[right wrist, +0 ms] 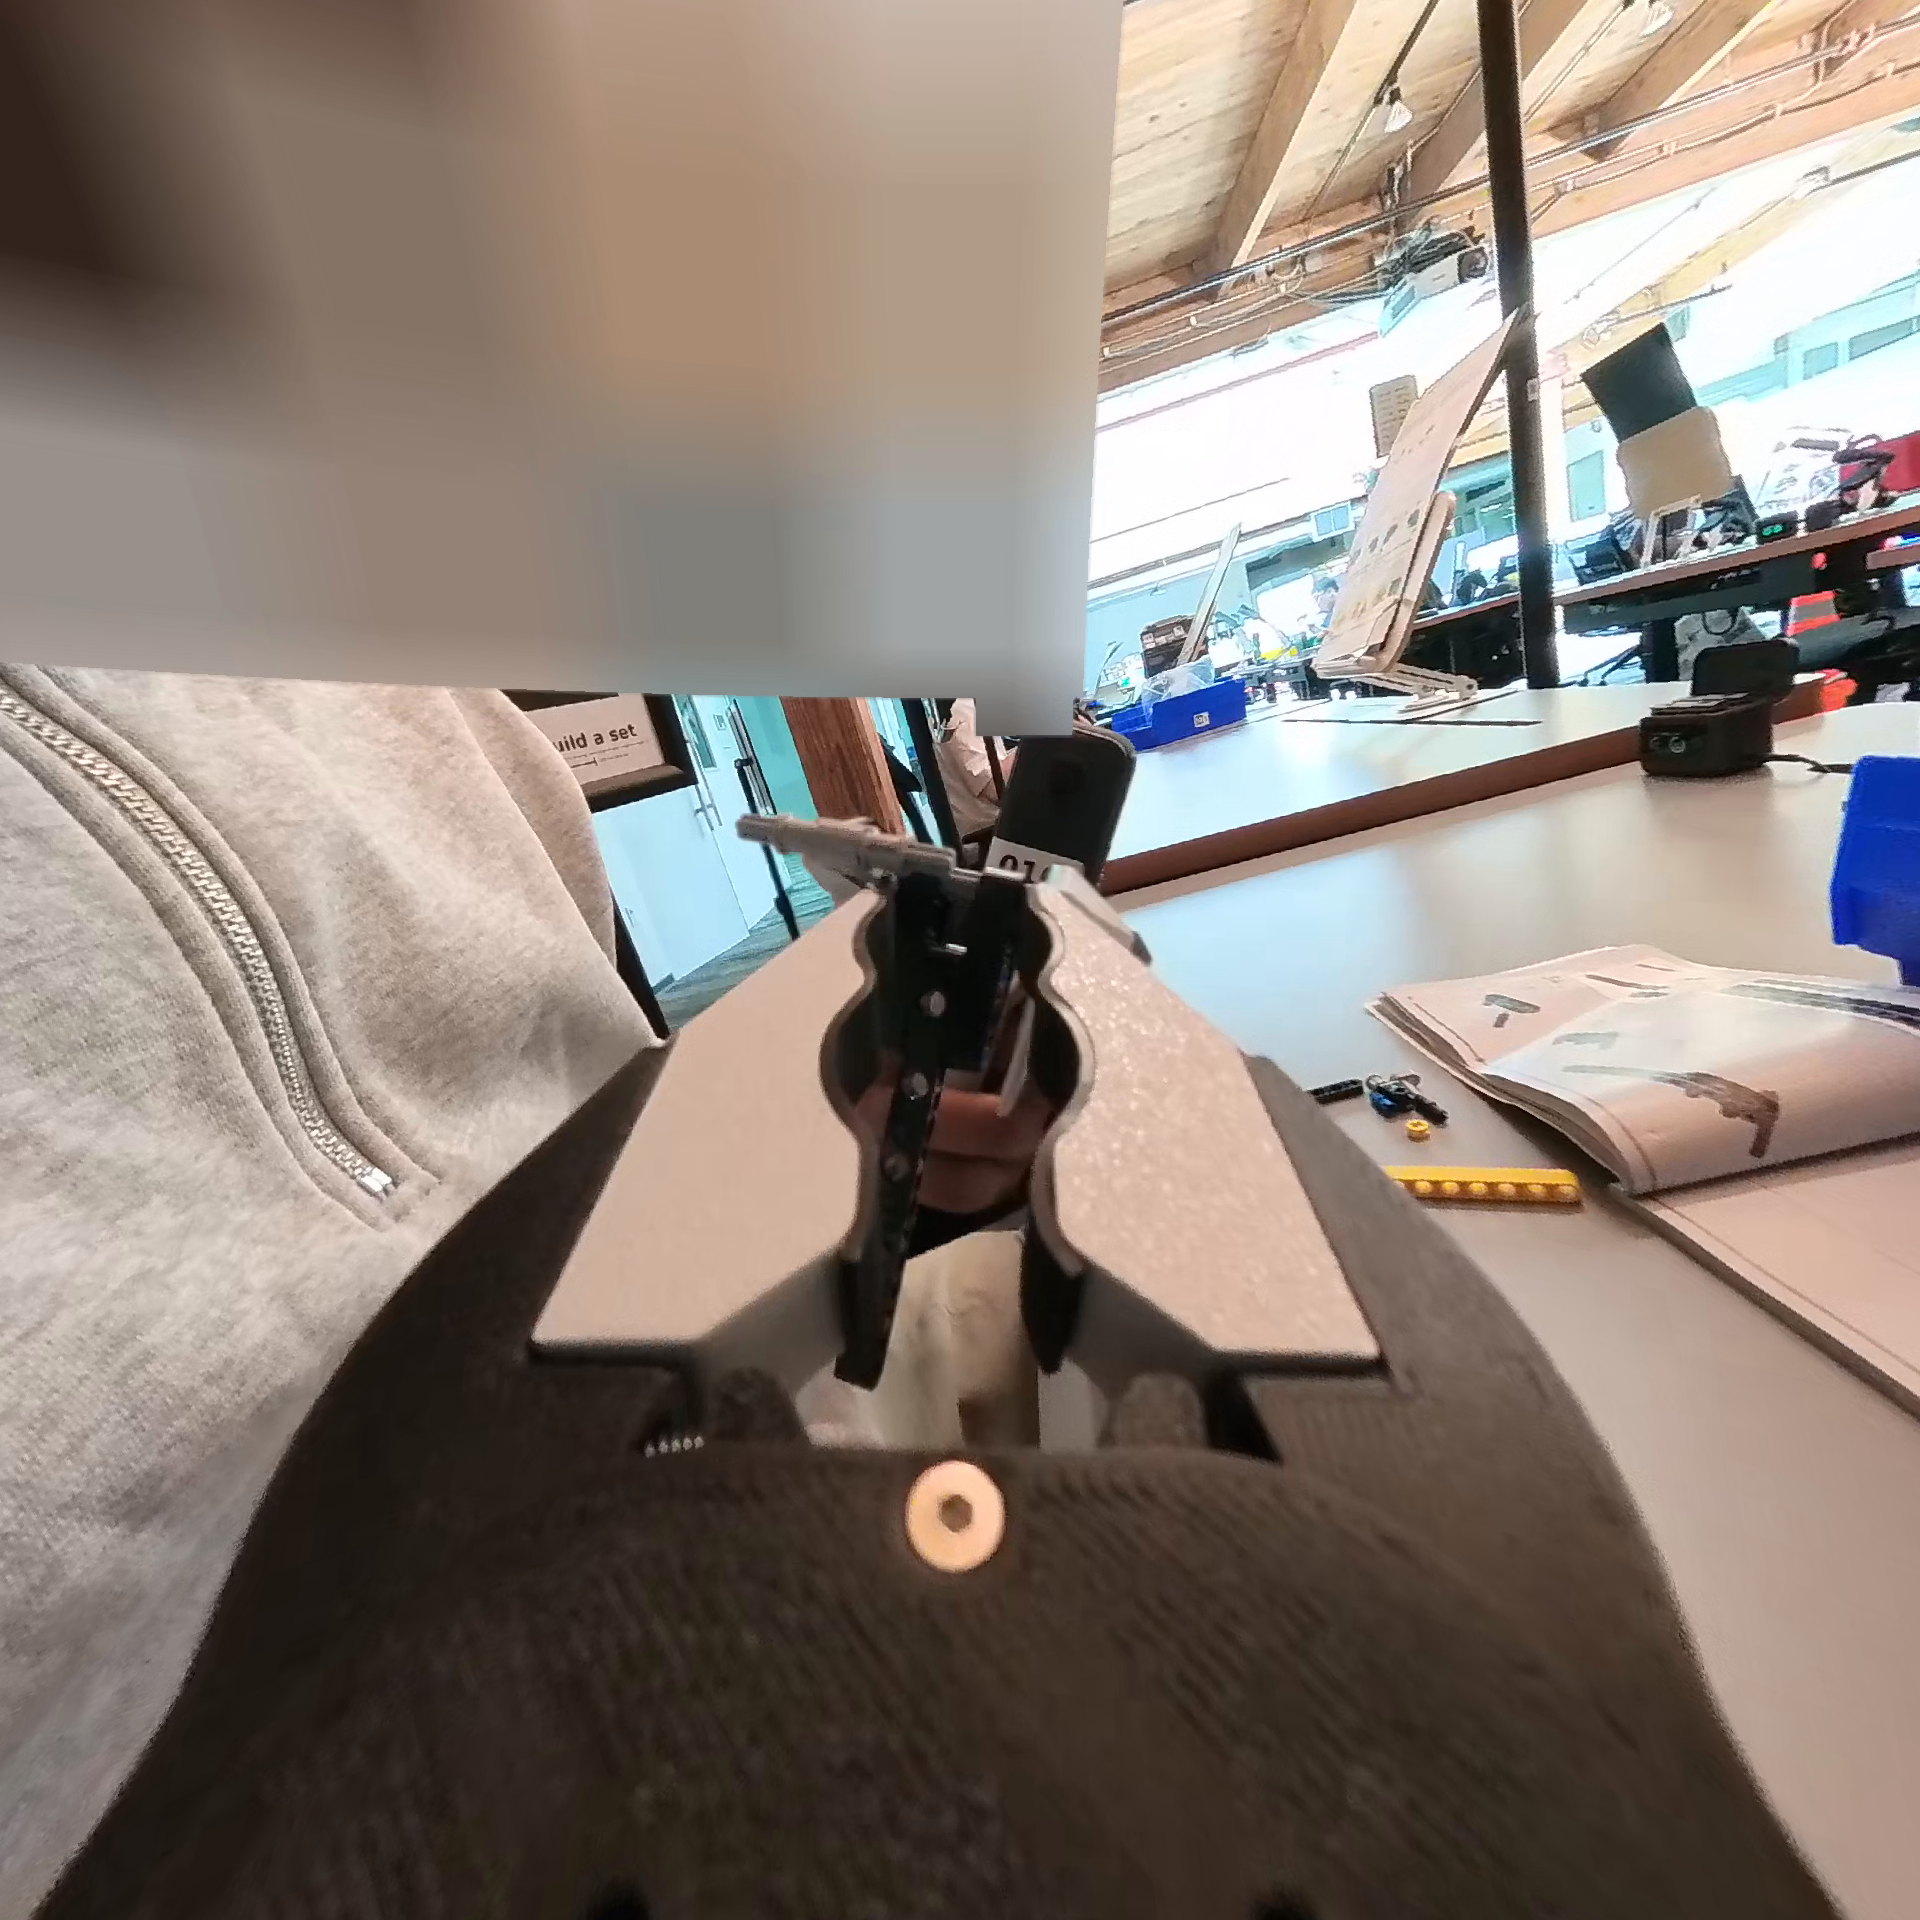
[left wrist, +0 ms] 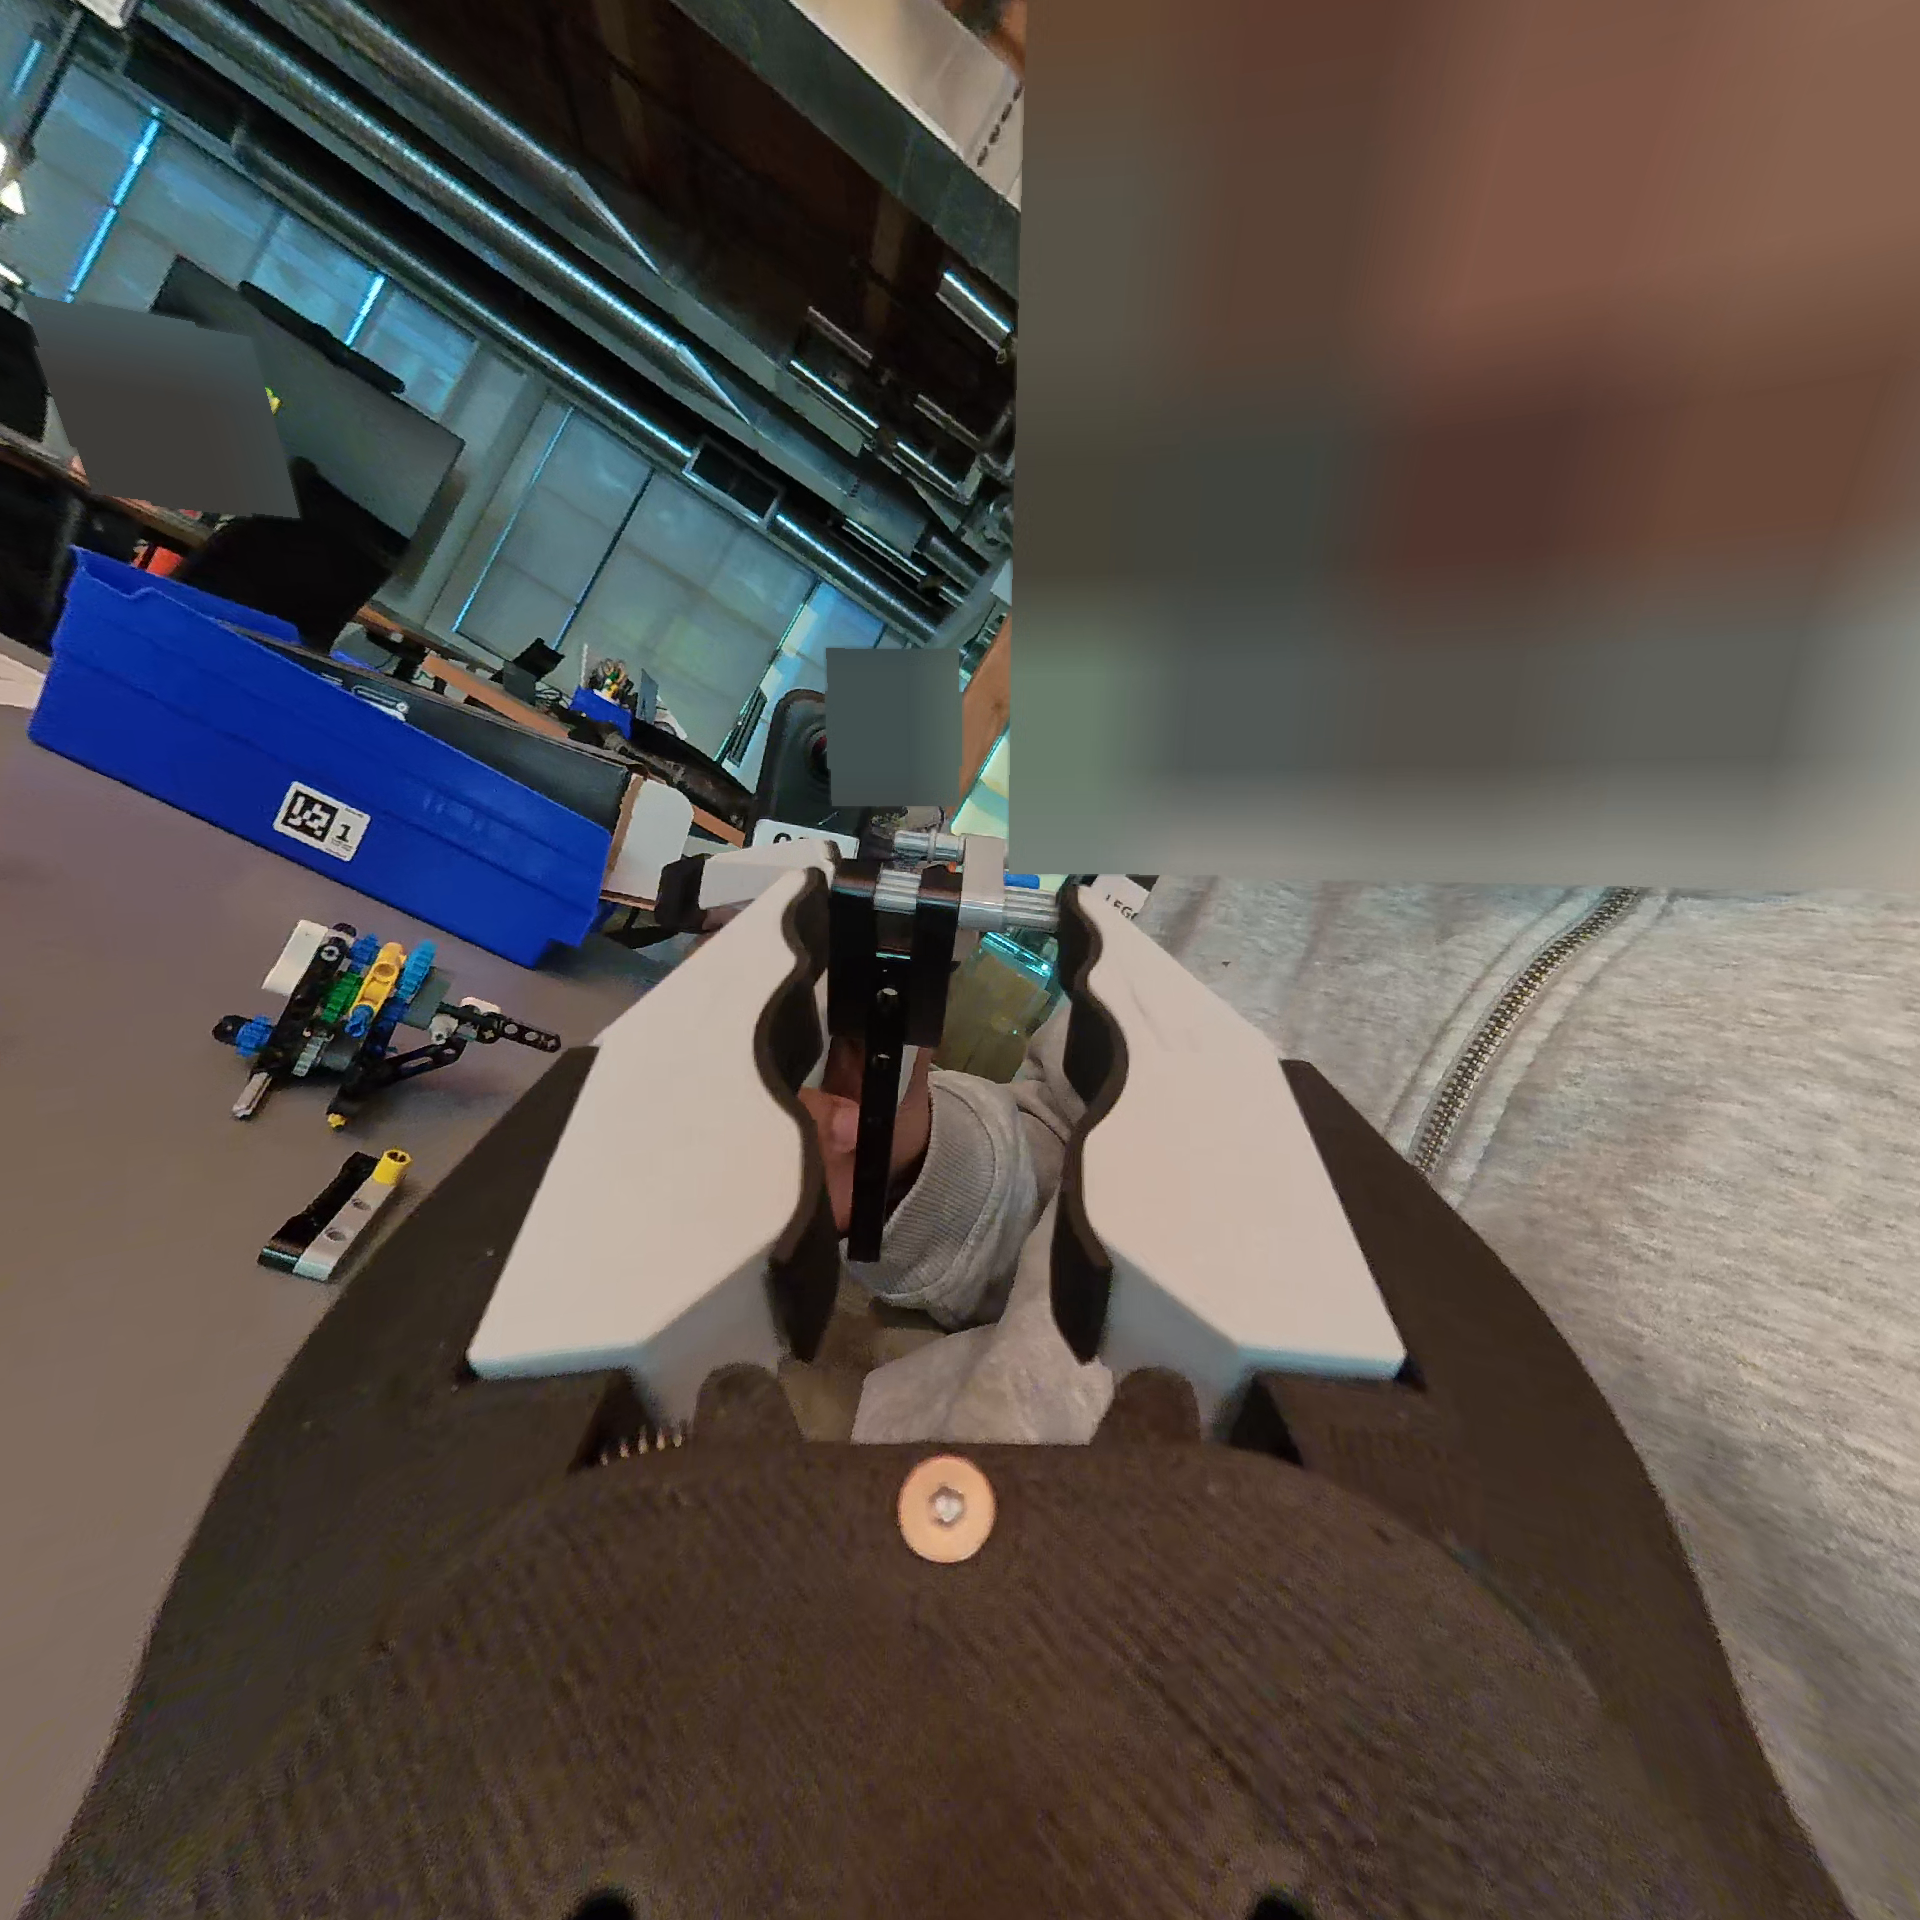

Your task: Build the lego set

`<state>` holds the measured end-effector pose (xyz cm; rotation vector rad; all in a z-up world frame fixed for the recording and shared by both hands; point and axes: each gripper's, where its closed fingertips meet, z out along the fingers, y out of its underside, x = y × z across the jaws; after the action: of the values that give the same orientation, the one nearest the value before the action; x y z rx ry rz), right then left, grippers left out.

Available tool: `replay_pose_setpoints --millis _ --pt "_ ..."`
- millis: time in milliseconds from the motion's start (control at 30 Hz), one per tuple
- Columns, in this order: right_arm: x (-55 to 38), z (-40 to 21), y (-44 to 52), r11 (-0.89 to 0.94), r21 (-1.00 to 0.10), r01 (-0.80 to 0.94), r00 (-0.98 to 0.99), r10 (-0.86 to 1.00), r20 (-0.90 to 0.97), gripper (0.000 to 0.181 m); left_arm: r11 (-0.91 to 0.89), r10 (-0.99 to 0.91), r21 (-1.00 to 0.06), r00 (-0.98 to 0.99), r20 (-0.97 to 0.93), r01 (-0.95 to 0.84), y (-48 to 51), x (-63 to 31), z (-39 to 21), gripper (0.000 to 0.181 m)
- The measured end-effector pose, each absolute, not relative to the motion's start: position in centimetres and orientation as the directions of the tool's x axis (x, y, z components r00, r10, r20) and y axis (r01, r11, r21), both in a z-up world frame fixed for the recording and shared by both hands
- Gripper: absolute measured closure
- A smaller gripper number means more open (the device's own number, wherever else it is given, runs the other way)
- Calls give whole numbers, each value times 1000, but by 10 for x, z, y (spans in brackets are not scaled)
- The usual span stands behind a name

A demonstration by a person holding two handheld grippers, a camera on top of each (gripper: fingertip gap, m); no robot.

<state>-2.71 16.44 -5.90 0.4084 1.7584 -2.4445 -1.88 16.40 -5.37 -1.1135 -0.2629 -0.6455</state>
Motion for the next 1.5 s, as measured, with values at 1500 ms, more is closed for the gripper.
replay_pose_setpoints --millis 1500 --pt "-22 -54 167 -372 -880 294 -951 -19 -309 160 290 -304 -792 836 457 538 167 -13 -49 142"
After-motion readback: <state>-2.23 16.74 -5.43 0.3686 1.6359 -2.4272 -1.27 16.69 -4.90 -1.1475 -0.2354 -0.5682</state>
